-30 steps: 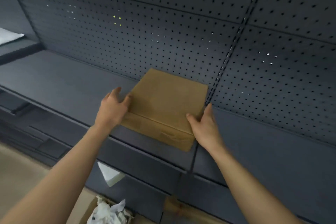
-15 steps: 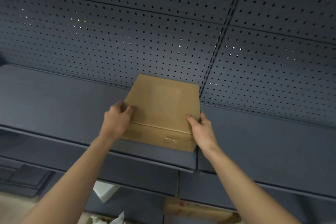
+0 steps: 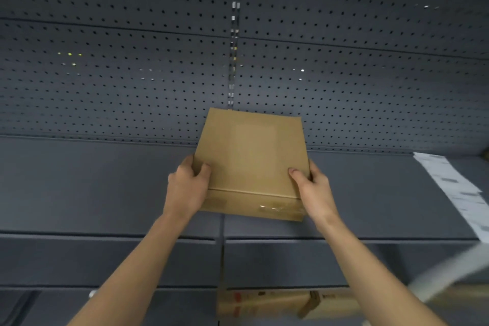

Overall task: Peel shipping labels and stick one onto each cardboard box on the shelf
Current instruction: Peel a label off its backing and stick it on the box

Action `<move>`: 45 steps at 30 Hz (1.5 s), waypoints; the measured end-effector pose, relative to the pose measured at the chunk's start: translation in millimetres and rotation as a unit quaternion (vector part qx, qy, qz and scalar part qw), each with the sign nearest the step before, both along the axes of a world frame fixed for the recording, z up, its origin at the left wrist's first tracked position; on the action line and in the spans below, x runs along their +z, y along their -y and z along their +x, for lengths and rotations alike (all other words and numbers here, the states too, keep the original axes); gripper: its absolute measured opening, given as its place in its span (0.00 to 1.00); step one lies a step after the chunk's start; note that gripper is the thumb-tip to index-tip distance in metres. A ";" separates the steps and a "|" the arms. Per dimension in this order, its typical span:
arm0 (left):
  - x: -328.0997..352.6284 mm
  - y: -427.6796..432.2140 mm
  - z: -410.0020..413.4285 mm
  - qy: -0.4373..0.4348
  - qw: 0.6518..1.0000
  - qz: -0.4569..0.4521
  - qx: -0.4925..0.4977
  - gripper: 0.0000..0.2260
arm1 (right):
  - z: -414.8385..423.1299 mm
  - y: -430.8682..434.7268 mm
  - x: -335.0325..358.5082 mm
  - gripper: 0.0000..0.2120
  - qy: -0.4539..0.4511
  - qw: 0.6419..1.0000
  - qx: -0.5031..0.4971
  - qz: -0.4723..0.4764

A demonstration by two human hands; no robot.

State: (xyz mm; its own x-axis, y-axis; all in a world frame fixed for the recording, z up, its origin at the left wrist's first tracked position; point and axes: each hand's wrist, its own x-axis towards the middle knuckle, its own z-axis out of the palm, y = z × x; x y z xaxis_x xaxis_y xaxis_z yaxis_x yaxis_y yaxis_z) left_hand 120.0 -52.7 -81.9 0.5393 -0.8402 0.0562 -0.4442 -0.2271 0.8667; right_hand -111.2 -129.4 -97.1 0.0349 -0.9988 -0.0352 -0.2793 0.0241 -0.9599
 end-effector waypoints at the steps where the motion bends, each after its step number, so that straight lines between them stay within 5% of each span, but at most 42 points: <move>1: -1.1 4.4 -17.8 0.002 1.000 -0.001 -0.006 0.08 | -18.6 2.0 -0.5 0.19 0.001 1.000 -0.006 -0.002; 18: -16.9 67.4 -279.0 -0.025 0.999 0.002 -0.034 0.16 | -291.0 46.5 -8.0 0.17 -0.010 0.999 -0.034 -0.017; 45: -34.3 132.6 -301.9 -0.065 0.997 0.038 -0.005 0.23 | -321.5 139.9 -17.3 0.14 0.005 0.999 0.014 0.038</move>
State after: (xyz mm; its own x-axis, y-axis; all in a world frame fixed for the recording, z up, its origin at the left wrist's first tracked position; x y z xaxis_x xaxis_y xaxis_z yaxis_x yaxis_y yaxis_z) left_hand -181.9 -185.4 -116.2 0.5301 -0.8444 -0.0768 -0.3322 -0.2902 0.8974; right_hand -432.7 -269.3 -114.3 0.0636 -0.9918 -0.1110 -0.2716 0.0898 -0.9582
